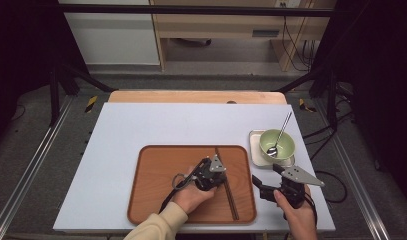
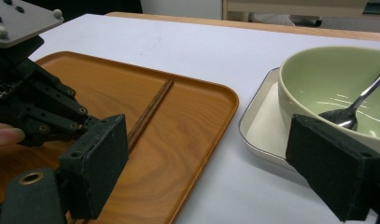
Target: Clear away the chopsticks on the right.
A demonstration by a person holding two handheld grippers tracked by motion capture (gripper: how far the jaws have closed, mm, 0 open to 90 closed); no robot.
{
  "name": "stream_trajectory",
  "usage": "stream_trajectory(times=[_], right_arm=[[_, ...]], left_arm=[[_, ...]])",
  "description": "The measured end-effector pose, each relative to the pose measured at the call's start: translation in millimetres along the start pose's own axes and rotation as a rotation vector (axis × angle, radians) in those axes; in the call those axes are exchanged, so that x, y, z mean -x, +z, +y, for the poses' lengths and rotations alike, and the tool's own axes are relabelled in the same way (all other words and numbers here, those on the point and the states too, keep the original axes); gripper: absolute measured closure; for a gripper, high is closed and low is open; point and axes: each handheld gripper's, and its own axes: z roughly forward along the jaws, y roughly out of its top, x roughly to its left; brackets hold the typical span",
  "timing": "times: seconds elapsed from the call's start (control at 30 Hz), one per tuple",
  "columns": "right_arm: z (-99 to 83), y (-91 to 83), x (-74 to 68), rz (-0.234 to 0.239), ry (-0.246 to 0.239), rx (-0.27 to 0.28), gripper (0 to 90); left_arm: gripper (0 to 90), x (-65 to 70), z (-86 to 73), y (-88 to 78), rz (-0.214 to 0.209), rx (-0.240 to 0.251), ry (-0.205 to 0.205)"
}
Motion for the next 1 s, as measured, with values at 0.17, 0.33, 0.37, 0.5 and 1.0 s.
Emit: stream_trajectory(times=[0.17,0.33,0.37,0.5,1.0], right_arm=[[-0.1,-0.1,0.7,-0.001,0.005,-0.001,13.4],[-0.1,-0.8,1.3,-0.002,0.011,0.001,13.5],[-0.2,-0.6,1.4,-0.001,0.012,0.0,13.5],[-0.3,-0.8,1.7,-0.001,0.013,0.001,13.5],[-0.5,-0.1,1.5,0.001,0.02,-0.006,13.6]], left_arm=[[89.6,1.7,4.5,5.2,-0.007,0.007,0.0],[89.5,0.3,9.3,10.7,-0.017,0.012,0.002],[89.5,0.5,10.1,11.3,-0.017,0.011,0.004],[89.5,-1.7,11.7,10.7,0.012,-0.009,0.034],[89.3,-32.6,21.5,20.8,0.085,0.009,0.019]])
